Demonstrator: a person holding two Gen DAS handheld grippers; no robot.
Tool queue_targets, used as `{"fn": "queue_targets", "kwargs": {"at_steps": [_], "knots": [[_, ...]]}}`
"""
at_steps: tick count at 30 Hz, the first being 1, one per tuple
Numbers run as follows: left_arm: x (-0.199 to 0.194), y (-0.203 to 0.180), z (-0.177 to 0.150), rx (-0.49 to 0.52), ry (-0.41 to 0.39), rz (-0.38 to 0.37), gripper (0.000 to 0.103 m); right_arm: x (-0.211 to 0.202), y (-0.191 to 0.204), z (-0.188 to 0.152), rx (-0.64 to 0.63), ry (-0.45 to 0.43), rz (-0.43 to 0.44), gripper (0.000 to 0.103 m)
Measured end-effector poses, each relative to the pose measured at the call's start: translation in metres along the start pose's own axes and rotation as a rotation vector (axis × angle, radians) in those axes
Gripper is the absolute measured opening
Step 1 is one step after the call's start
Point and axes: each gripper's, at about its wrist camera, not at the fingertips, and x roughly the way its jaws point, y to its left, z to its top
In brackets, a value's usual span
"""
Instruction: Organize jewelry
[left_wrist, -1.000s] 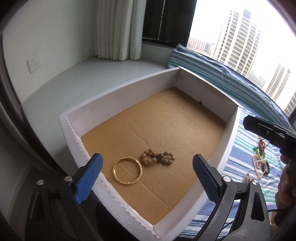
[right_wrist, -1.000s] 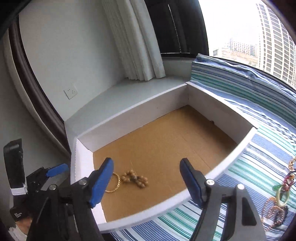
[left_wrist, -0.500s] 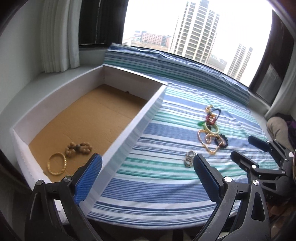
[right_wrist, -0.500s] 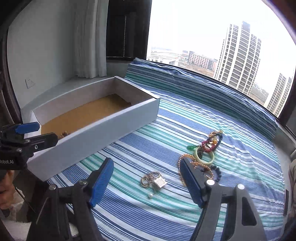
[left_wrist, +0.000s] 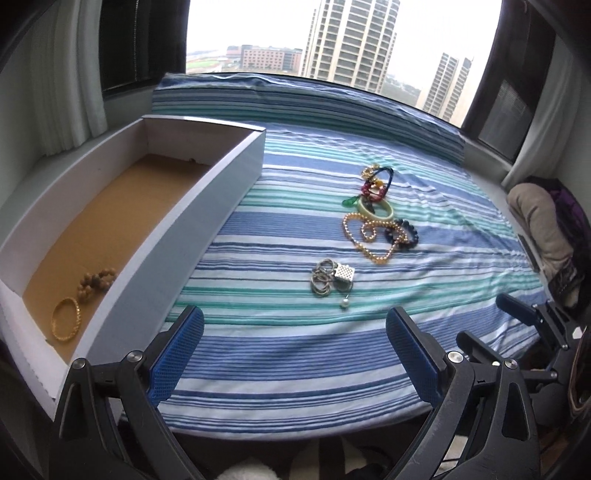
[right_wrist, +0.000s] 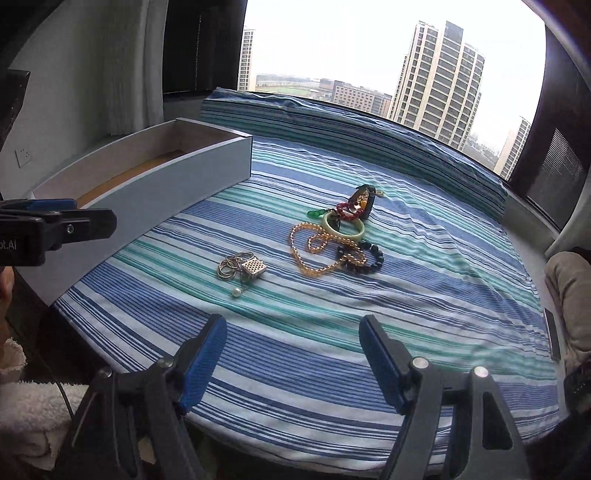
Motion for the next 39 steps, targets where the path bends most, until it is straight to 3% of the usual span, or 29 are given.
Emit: {"fn": "queue_targets", "kwargs": {"at_steps": [7,23,39], "knots": [[0.006,-0.002,-0.006,-0.004,0.012,-0.007,0.099,0.003,-0.005,-0.012,0.034,0.028,-0.011,0.076],[0.016,-0.01,-0.021,0.031,0.042,-0.022,0.099,-0.007,-0.006,-0.016,0.037,0.0,-0.038,0.076],[0.016,-0.014,-0.024,0.056,0.022,-0.023,0.099,-0.004,-0.011,-0.028,0.068,0.02,-0.039,0.076]]}}
